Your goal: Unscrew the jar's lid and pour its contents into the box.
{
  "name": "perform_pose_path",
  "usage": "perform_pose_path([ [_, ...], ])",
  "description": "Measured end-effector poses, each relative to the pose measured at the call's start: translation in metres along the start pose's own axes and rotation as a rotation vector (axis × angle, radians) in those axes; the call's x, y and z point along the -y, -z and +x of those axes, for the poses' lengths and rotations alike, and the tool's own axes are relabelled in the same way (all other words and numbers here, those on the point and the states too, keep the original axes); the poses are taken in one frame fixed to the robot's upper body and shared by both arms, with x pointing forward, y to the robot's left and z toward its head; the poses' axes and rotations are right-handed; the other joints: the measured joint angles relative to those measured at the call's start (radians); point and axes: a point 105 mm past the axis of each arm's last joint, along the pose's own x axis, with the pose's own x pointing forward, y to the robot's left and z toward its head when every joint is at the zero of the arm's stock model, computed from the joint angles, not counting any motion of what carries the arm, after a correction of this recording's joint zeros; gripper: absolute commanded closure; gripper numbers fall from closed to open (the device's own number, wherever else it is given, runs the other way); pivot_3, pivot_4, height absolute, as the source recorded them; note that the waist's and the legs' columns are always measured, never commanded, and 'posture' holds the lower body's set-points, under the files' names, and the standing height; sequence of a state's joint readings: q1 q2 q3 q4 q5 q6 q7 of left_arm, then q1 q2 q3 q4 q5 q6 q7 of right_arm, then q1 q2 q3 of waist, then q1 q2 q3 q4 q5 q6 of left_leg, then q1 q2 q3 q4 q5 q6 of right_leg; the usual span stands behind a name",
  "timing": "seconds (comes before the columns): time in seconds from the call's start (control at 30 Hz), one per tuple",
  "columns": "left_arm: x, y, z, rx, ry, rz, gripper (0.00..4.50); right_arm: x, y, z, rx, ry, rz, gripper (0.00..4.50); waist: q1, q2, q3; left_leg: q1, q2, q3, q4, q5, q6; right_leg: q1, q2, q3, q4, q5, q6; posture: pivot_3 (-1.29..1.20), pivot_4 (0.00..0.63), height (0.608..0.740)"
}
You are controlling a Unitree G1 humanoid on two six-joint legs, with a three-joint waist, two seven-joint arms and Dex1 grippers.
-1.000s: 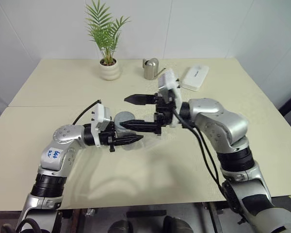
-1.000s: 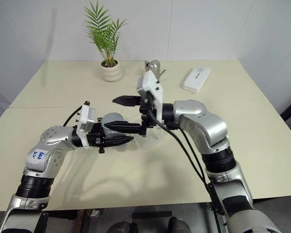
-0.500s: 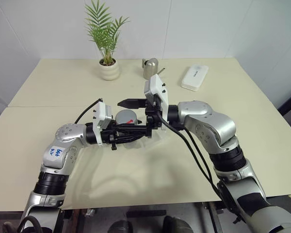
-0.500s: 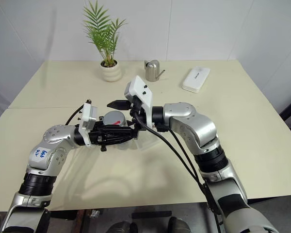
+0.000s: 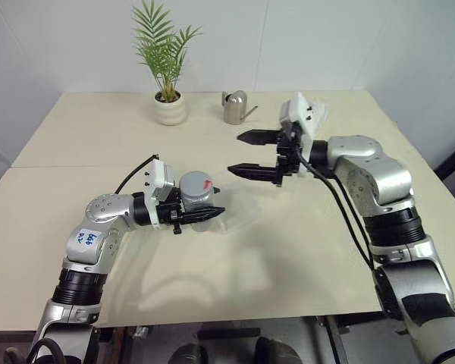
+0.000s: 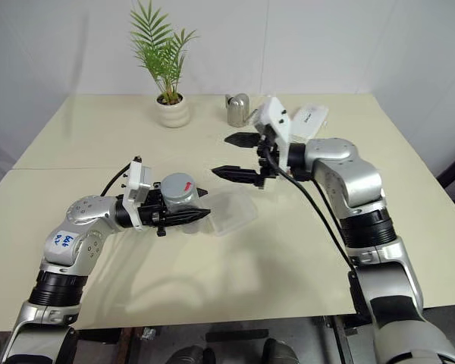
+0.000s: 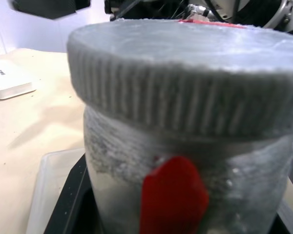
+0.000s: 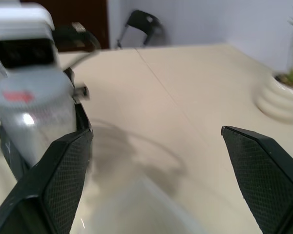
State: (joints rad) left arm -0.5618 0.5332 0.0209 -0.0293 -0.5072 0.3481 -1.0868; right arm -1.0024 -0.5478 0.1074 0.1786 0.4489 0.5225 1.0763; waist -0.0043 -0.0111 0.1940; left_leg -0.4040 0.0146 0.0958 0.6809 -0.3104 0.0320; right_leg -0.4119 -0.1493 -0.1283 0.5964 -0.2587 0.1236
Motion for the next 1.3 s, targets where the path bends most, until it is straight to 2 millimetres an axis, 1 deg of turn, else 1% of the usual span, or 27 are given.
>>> perform_pose_path([
  [0.03,0.0,0.0,-0.001,-0.002,-0.001,0.0,2.56,0.002,0.0,-0.004,-0.002,0.009,0.003,0.07,-0.002,0.0,0.0,0.0,0.0,0.0,0.0,0.0,0.0,0.0,0.0,0.0,0.0,0.0,0.0,0.0,0.15,0.74],
  [0.1,0.0,0.0,-0.001,-0.004,-0.002,0.002,2.56,0.0,-0.002,-0.007,0.01,-0.007,0.003,0.07,-0.007,0.0,0.0,0.0,0.0,0.0,0.0,0.0,0.0,0.0,0.0,0.0,0.0,0.0,0.0,0.0,0.15,0.74],
  [0.17,0.0,0.0,-0.001,-0.004,-0.002,0.003,2.56,-0.01,-0.01,-0.003,0.048,-0.063,0.01,0.07,-0.011,0.0,0.0,0.0,0.001,0.0,0.0,0.0,0.0,0.0,0.0,0.0,0.001,0.0,0.0,0.0,0.15,0.74],
  [0.3,-0.001,0.0,-0.001,-0.002,-0.004,0.002,2.56,-0.044,-0.028,0.022,0.13,-0.193,0.004,0.07,-0.017,0.0,0.0,0.001,0.001,-0.001,0.001,0.0,0.0,0.0,0.0,0.0,0.001,0.0,0.0,0.0,0.15,0.74],
  [0.4,0.0,0.0,0.0,0.005,-0.001,0.003,2.56,-0.069,-0.025,0.045,0.133,-0.259,0.028,0.07,-0.02,0.0,0.0,0.0,0.001,-0.001,0.001,0.0,0.0,0.0,0.0,0.001,0.001,0.0,0.0,0.0,0.15,0.74],
  [0.5,0.0,0.0,0.001,0.006,-0.001,0.003,2.56,-0.078,-0.021,0.061,0.123,-0.265,0.06,0.07,-0.018,0.0,0.0,0.0,0.001,-0.002,0.001,0.0,0.0,0.0,0.0,0.001,0.002,0.0,0.0,0.0,0.15,0.74],
  [0.63,0.0,0.0,0.001,0.006,0.0,0.002,2.56,-0.08,-0.018,0.072,0.104,-0.236,0.052,0.07,-0.018,0.0,0.0,0.0,0.001,-0.002,0.001,0.0,0.0,0.0,0.0,0.001,0.001,0.0,0.0,0.0,0.15,0.74],
  [0.9,-0.001,0.0,0.001,0.006,-0.002,0.001,2.56,-0.072,-0.017,0.072,0.1,-0.219,0.044,0.07,-0.022,0.0,0.0,0.0,0.001,-0.002,0.001,0.0,0.0,0.0,0.0,0.001,0.002,0.0,0.0,0.0,0.15,0.74],
  [1.07,-0.002,0.001,0.001,0.004,-0.011,-0.004,2.56,-0.068,-0.016,0.069,0.096,-0.231,0.031,0.07,-0.022,0.0,0.0,0.0,0.001,-0.002,0.001,0.0,0.0,0.0,0.0,0.001,0.002,0.0,0.0,0.0,0.15,0.74],
  [1.2,-0.004,0.002,0.0,-0.003,-0.026,-0.013,2.56,-0.062,-0.013,0.06,0.09,-0.237,-0.004,0.07,-0.022,0.0,0.0,0.0,0.001,-0.002,0.001,0.0,0.0,0.0,0.0,0.001,0.001,0.0,0.0,0.0,0.15,0.74],
  [1.3,-0.007,0.006,-0.002,-0.009,-0.042,-0.031,2.56,-0.053,-0.009,0.05,0.075,-0.225,-0.019,0.07,-0.022,0.0,0.0,0.0,0.001,-0.001,0.001,0.0,0.0,0.0,0.0,0.001,0.001,0.0,0.0,0.0,0.15,0.74],
])
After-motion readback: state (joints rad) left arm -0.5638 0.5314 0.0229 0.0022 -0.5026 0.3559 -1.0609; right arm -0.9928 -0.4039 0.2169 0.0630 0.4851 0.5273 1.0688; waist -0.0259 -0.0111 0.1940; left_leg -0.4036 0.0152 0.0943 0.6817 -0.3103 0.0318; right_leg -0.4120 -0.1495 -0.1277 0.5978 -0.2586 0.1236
